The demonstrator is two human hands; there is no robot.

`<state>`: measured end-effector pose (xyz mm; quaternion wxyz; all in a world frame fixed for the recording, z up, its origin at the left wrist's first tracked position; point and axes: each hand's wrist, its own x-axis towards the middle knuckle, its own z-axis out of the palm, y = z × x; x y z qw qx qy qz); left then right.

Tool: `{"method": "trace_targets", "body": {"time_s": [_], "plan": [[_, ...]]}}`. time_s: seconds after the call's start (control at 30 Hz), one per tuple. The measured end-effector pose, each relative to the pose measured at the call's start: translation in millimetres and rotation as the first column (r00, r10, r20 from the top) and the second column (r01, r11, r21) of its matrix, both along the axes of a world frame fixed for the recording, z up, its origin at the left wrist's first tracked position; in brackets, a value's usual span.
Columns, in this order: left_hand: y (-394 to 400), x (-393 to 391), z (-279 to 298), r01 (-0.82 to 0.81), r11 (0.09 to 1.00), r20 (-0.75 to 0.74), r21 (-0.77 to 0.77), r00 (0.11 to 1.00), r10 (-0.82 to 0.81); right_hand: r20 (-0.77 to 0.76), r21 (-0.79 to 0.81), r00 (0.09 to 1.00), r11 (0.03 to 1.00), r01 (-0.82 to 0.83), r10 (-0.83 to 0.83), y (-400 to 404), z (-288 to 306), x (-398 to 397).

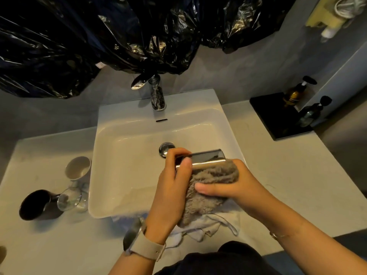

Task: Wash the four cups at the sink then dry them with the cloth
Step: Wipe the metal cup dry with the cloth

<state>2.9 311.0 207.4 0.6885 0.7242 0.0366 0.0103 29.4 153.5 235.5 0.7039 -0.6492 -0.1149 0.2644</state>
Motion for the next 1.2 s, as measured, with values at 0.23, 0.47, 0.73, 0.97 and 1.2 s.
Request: {"method": "trace_targets", "body": {"time_s": [0.23, 0.47, 0.73, 0.97, 1.2], "plan": [[6, -8, -14, -0.038, 0.963, 0.176, 0.268, 0.984, -0.01, -0.385, 0.187, 0.922, 0.981, 0.042, 0.034, 5, -1, 8], [2, 4, 4, -0.184, 0.952, -0.34, -0.244, 0.936, 0.094, 0.438, -0.197, 0.895, 0.98, 0.0, 0.088, -9, -18, -1], [-13, -5, -13, -0.189, 0.982, 0.008, 0.016, 0.982, 0.189, 0.04, 0.062, 0.869, 0.869, 0.49, -0.493, 19, -18, -19], [3, 2, -9, -0.146, 0.987, 0.023, 0.065, 0.989, 0.145, -0.001, -0.016, 0.94, 0.94, 0.341, -0.341, 5, -26, -8], [-2, 1, -10, -0.14, 0.983, -0.021, 0.119, 0.989, 0.144, 0.078, -0.001, 0.938, 0.94, 0.34, -0.339, 3, -20, -8]]}}
